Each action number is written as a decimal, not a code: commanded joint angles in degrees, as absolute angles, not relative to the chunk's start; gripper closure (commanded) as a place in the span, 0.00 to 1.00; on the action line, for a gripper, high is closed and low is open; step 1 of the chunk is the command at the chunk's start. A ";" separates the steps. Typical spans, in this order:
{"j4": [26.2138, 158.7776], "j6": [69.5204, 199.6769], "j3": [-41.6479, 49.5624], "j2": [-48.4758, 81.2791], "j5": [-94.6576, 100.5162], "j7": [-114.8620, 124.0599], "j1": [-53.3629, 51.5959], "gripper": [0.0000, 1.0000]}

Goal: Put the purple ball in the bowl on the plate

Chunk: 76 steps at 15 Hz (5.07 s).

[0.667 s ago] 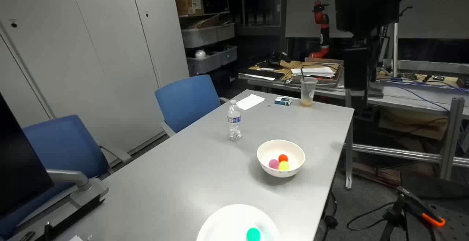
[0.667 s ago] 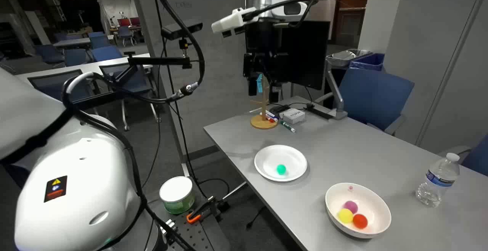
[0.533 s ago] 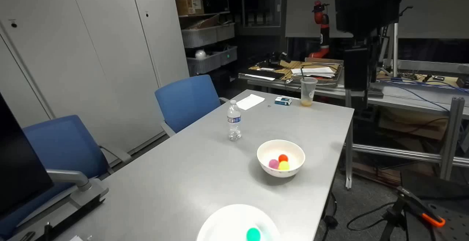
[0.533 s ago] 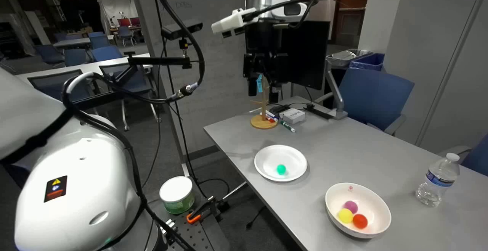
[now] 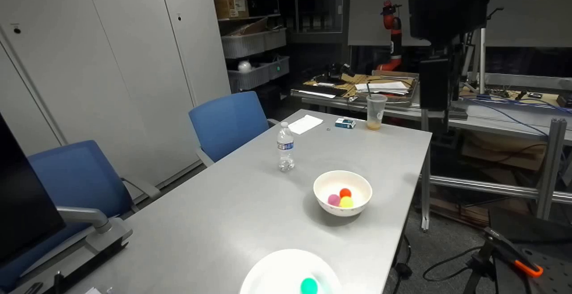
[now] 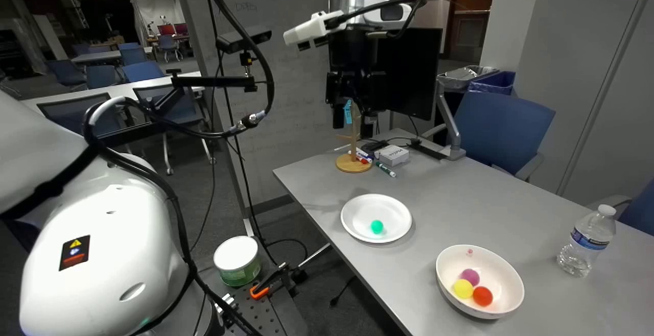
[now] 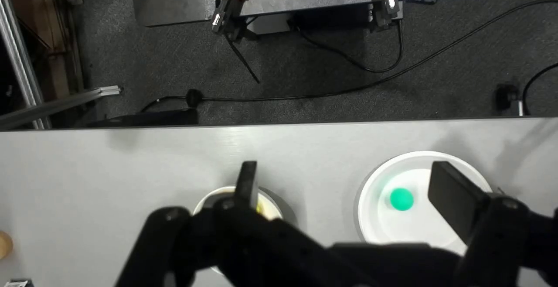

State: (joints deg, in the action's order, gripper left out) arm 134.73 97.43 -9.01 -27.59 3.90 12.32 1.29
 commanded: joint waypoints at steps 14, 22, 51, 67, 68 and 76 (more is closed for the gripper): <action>134.62 97.29 -8.02 -27.47 4.31 12.75 0.10 0.00; 135.05 99.63 -7.75 -27.46 4.19 12.72 0.14 0.00; 132.90 122.42 0.33 -7.60 5.19 18.44 4.08 0.00; 133.36 134.81 6.01 1.89 4.72 4.95 5.71 0.00; 133.10 134.81 6.22 2.70 4.72 4.97 5.83 0.00; 130.26 137.61 6.45 8.10 6.75 2.89 5.97 0.00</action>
State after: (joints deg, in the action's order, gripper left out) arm 132.64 135.19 6.34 4.14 5.35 4.82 5.87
